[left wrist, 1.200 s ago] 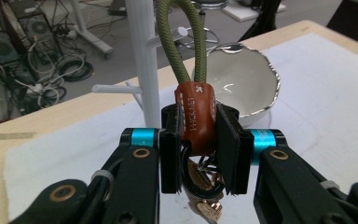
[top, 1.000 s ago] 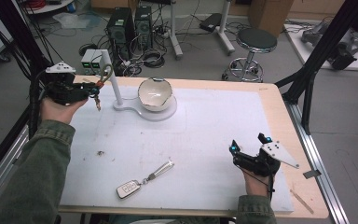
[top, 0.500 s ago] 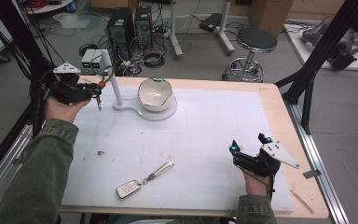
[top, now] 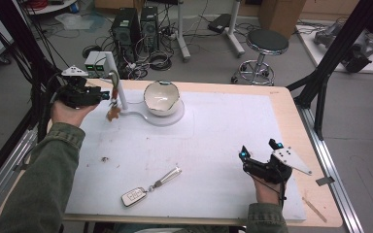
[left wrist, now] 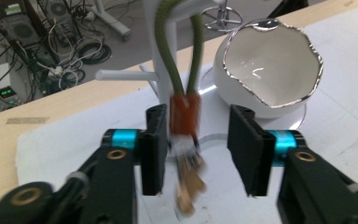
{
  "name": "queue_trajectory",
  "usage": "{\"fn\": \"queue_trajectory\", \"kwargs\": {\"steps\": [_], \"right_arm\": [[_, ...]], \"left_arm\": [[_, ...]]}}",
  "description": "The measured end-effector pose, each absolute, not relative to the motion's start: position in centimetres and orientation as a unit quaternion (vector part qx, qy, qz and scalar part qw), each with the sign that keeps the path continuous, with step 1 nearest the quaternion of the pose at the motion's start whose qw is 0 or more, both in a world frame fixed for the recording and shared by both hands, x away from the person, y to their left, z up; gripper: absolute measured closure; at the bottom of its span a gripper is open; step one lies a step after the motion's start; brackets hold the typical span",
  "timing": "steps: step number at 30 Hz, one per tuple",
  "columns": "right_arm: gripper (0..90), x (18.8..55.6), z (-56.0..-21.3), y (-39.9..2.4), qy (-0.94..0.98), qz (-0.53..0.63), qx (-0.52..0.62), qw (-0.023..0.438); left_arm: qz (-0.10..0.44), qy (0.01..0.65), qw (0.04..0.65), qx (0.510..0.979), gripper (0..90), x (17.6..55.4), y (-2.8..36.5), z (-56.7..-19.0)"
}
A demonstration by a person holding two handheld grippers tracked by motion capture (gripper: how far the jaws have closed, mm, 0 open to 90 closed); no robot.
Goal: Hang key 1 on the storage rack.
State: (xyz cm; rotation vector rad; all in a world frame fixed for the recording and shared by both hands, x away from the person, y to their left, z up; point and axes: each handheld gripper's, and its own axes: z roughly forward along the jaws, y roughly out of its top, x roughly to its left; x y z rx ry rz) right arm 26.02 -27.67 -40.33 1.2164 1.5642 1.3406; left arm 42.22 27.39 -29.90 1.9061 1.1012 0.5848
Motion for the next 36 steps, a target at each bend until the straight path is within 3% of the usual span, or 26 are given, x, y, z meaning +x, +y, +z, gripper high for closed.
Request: {"fn": "queue_trajectory", "kwargs": {"steps": [19,30,36], "right_arm": [[0.4,25.9,-40.3,-27.7,0.609,0.522,0.473,0.365],[0.4,25.9,-40.3,-27.7,0.607,0.522,0.475,0.365],[0.4,25.9,-40.3,-27.8,0.606,0.523,0.474,0.367]], "left_arm": [[0.211,0.436,0.411,0.772,13.0,41.1,26.3,-29.5],[0.207,0.439,0.393,0.781,1.6,40.4,25.7,-29.4],[0.192,0.424,0.402,0.789,1.6,39.3,25.6,-29.8]]}}
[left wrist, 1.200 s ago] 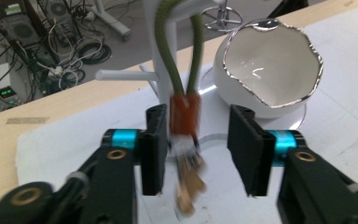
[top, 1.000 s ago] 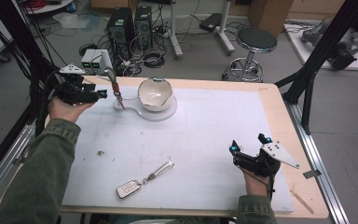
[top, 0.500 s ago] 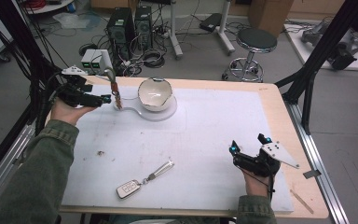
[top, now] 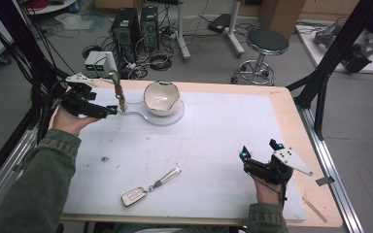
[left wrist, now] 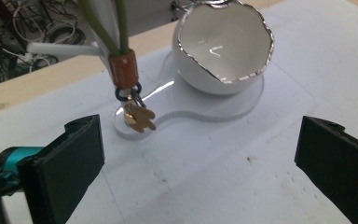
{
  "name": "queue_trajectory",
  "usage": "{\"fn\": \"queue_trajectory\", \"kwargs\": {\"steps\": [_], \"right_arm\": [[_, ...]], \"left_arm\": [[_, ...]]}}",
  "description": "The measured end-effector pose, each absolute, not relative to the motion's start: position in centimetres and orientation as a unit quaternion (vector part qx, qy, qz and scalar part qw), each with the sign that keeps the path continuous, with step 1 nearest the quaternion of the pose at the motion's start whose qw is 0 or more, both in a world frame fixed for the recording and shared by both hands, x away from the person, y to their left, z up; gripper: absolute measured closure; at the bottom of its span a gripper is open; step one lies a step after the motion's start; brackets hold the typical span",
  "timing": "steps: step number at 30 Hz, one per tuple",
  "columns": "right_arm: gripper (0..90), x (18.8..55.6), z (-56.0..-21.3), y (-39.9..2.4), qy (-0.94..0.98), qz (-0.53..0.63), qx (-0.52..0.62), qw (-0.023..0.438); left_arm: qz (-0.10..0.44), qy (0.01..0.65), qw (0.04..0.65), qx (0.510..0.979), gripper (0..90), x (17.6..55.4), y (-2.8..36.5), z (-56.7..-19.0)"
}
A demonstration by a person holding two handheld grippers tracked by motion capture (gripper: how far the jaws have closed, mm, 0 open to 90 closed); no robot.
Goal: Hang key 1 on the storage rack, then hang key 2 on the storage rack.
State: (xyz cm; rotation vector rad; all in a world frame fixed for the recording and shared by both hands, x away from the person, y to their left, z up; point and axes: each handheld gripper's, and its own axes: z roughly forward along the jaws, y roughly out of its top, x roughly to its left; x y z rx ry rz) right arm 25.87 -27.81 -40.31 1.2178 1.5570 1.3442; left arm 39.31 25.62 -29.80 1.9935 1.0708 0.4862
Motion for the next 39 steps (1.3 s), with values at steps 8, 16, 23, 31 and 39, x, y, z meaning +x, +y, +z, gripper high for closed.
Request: {"fn": "queue_trajectory", "kwargs": {"steps": [8,16,23,31,39], "right_arm": [[0.4,25.9,-40.3,-27.7,0.606,0.522,0.475,0.366],[0.4,25.8,-40.3,-27.8,0.606,0.522,0.474,0.367],[0.4,25.8,-40.3,-27.8,0.605,0.522,0.477,0.366],[0.4,25.8,-40.3,-27.8,0.605,0.522,0.476,0.366],[0.4,25.8,-40.3,-27.8,0.605,0.522,0.477,0.366]], "left_arm": [[0.187,0.424,0.412,0.785,1.7,38.0,25.9,-31.2],[0.179,0.42,0.416,0.787,1.7,36.8,25.0,-33.1],[0.17,0.412,0.417,0.792,1.6,36.2,24.1,-33.7],[0.155,0.397,0.414,0.804,1.7,35.4,22.8,-33.5],[0.15,0.38,0.416,0.812,1.6,34.7,21.3,-33.4]]}}
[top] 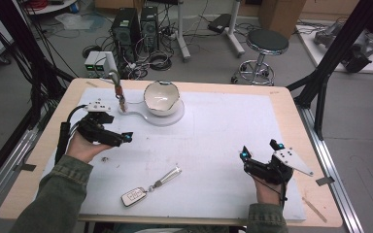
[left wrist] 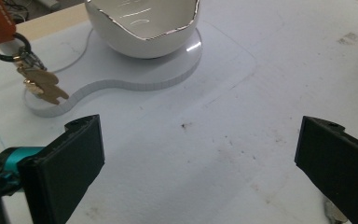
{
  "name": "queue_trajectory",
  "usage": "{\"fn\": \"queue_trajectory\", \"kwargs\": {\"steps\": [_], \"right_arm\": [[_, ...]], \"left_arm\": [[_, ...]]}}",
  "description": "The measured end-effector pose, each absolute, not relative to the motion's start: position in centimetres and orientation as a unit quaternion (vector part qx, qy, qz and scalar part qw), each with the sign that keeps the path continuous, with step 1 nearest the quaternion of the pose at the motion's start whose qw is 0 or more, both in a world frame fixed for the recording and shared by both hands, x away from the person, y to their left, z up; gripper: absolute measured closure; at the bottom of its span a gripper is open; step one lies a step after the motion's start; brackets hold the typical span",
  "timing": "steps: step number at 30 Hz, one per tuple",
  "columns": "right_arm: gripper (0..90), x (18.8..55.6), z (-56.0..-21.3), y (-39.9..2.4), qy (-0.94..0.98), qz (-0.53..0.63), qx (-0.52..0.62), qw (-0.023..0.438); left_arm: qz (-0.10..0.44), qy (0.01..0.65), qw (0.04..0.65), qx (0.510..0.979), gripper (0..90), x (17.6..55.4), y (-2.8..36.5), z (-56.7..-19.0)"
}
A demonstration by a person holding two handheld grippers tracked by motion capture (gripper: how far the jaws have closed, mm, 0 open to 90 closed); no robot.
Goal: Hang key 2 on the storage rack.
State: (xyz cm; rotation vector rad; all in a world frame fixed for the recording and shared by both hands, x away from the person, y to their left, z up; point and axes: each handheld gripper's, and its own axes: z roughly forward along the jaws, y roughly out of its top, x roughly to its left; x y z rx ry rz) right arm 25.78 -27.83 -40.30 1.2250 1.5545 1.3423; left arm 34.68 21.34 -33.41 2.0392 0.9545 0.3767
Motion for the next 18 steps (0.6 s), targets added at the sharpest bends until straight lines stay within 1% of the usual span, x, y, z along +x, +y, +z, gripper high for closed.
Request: {"fn": "queue_trajectory", "kwargs": {"steps": [2,18], "right_arm": [[0.4,25.8,-40.3,-27.8,0.605,0.523,0.477,0.366],[0.4,25.8,-40.3,-27.9,0.605,0.523,0.476,0.367]], "left_arm": [[0.148,0.382,0.422,0.809,1.9,34.5,21.1,-33.6],[0.131,0.369,0.407,0.825,2.1,33.8,18.7,-35.7]]}}
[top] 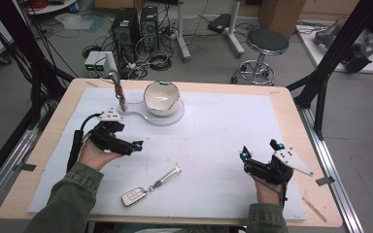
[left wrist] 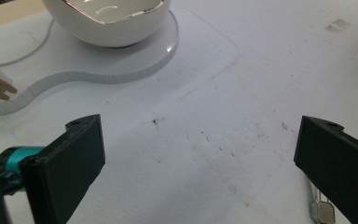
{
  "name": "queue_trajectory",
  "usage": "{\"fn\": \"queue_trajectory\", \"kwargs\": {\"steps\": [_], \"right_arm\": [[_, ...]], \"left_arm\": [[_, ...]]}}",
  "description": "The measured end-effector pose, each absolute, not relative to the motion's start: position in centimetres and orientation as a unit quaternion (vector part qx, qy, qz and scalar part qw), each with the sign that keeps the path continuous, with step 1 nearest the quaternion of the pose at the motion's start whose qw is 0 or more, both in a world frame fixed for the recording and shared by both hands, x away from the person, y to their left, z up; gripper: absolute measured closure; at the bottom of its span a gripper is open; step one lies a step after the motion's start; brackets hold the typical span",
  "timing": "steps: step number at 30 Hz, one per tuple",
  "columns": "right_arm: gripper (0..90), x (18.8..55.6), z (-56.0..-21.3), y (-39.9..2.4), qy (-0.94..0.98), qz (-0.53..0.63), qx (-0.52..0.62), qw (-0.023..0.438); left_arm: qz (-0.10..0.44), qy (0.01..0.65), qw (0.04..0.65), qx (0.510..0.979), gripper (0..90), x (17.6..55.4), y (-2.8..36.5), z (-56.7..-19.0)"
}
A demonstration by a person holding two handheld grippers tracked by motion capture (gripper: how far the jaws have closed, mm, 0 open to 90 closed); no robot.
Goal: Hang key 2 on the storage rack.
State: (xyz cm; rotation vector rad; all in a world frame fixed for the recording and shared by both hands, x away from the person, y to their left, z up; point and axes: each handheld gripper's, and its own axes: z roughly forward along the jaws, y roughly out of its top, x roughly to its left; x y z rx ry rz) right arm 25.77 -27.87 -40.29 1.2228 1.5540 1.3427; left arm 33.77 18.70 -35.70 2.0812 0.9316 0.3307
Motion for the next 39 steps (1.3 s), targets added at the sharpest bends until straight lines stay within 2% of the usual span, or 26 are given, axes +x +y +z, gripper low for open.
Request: {"fn": "queue_trajectory", "kwargs": {"steps": [39], "right_arm": [[0.4,25.7,-40.3,-28.0,0.604,0.524,0.474,0.367]], "left_arm": [[0.069,0.297,0.388,0.87,2.2,30.8,10.8,-39.2]]}}
